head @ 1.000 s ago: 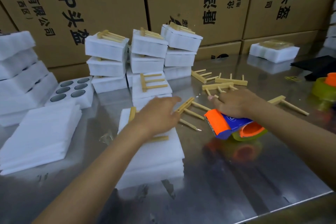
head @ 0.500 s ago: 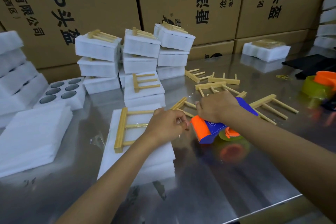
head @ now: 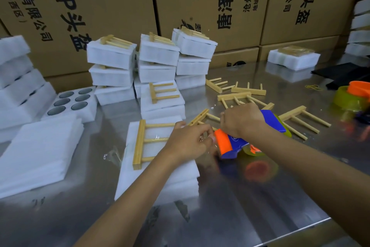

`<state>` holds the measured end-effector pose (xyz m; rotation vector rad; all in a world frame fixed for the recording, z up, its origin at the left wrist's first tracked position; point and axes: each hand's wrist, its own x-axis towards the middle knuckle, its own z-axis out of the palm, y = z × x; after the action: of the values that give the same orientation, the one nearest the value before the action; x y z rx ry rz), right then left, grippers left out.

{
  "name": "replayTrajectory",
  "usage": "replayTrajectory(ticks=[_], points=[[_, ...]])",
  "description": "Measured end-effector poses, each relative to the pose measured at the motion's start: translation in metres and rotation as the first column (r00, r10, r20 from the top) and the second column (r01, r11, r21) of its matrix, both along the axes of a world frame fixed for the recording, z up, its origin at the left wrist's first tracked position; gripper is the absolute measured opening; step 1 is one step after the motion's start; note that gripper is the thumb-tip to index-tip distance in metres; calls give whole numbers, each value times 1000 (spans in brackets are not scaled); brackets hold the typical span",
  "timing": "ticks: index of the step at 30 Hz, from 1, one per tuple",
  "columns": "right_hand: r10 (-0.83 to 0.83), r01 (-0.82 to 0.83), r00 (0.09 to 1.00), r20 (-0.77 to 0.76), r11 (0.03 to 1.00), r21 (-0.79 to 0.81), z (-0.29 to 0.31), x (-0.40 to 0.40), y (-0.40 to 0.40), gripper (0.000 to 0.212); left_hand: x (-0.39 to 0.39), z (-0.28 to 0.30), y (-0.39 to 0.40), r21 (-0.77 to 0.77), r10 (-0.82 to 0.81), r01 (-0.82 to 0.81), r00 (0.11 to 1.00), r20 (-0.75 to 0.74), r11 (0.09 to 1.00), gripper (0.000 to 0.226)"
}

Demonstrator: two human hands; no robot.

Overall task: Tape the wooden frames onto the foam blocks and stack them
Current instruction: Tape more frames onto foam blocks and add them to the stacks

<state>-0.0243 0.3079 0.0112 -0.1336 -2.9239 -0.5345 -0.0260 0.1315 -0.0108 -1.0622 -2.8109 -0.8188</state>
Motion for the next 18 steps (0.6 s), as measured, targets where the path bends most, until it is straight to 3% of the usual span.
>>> replayTrajectory(ticks=[4, 7, 13, 15, 18], points=[[-55, 33, 965, -256, 996, -88, 0, 13, 19, 44, 3, 2, -1, 13, -17, 17, 1000, 21, 1000, 9], [-93, 76, 947, -306, 995, -66, -6, 28, 24, 40, 3, 2, -2, 26, -27, 27, 999, 23, 999, 8], [-187, 126, 895, -406, 977, -172, -31, 63, 27, 25, 0, 3, -1, 18, -30, 31, 999, -42, 999, 9], [-200, 111, 877, -436, 969, -220, -35, 71, 27, 22, 0, 5, 0, 22, -26, 26, 999, -21, 999, 10], [-173, 110, 878, -447, 980, -164, -27, 78, 21, 27, 2, 8, -1, 41, -27, 26, 999, 32, 999, 15]])
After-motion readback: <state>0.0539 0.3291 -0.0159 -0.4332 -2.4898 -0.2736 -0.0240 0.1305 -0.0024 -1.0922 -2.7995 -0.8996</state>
